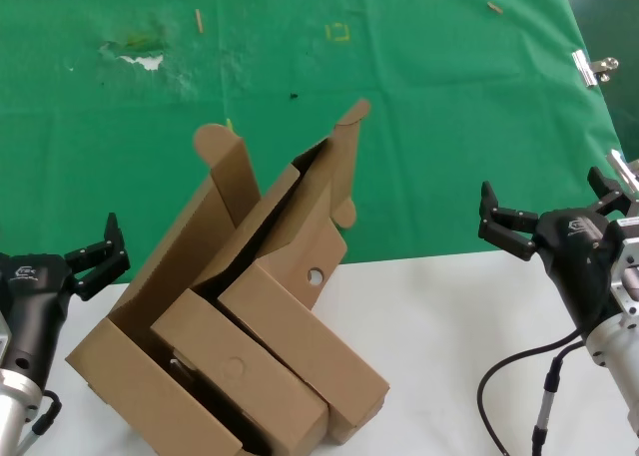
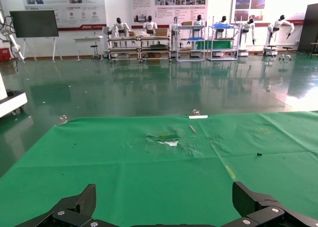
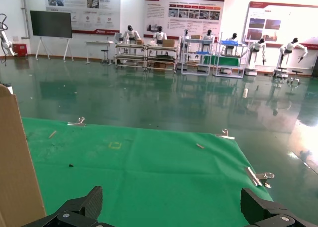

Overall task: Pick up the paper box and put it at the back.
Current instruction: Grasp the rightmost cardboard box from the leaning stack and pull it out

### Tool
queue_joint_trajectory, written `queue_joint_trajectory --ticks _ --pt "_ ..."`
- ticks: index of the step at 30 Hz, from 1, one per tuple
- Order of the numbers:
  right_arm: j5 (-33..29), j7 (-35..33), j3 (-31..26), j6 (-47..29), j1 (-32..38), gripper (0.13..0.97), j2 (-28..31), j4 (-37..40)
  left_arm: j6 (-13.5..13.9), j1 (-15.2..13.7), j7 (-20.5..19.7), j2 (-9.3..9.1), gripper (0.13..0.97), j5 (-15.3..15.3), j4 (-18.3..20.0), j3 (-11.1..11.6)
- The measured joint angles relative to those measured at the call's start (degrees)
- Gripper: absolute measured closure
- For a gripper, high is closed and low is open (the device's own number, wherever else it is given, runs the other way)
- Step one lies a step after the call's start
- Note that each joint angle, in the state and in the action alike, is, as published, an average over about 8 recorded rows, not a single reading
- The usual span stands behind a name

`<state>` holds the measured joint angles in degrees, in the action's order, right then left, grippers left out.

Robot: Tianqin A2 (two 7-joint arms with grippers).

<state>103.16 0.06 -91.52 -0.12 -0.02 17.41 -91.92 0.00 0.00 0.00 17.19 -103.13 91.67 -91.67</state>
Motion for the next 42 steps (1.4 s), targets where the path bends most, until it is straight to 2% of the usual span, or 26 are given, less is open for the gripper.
queue_joint_trajectory --ticks 19,22,26,29,32,35,39,42 --pt "-0.01 -0.01 0.02 -0.01 0.0 0.129 -0.01 -0.01 0.0 0.0 0.0 0.0 0.134 0.0 0.0 0.0" --pt "-0.25 -1.87 1.72 -1.4 -0.03 0.129 -1.09 -0.79 0.0 0.0 0.0 0.0 0.142 0.0 0.0 0.0" --pt "0.14 -8.84 6.83 -6.76 0.04 0.129 -4.02 -2.61 0.0 0.0 0.0 0.0 0.151 0.0 0.0 0.0" --pt "1.4 -16.46 11.55 -13.24 0.25 0.129 -6.0 -3.51 0.0 0.0 0.0 0.0 0.172 0.0 0.0 0.0" --pt "3.78 -24.57 14.93 -21.02 0.22 0.129 -5.65 -2.79 0.0 0.0 0.0 0.0 0.204 0.0 0.0 0.0" --pt "7.03 -32.89 15.98 -29.35 -0.37 0.129 -2.35 -0.4 0.0 0.0 0.0 0.0 0.236 0.0 0.0 0.0" --pt "11.16 -43.33 14.44 -40.32 -1.39 0.129 3.95 4.16 0.0 0.0 0.0 0.0 0.236 0.0 0.0 0.0" --pt "12.56 -49.16 12.25 -47.55 -1.36 0.129 7.92 7.87 0.0 0.0 0.0 0.0 0.292 0.0 0.0 0.0"
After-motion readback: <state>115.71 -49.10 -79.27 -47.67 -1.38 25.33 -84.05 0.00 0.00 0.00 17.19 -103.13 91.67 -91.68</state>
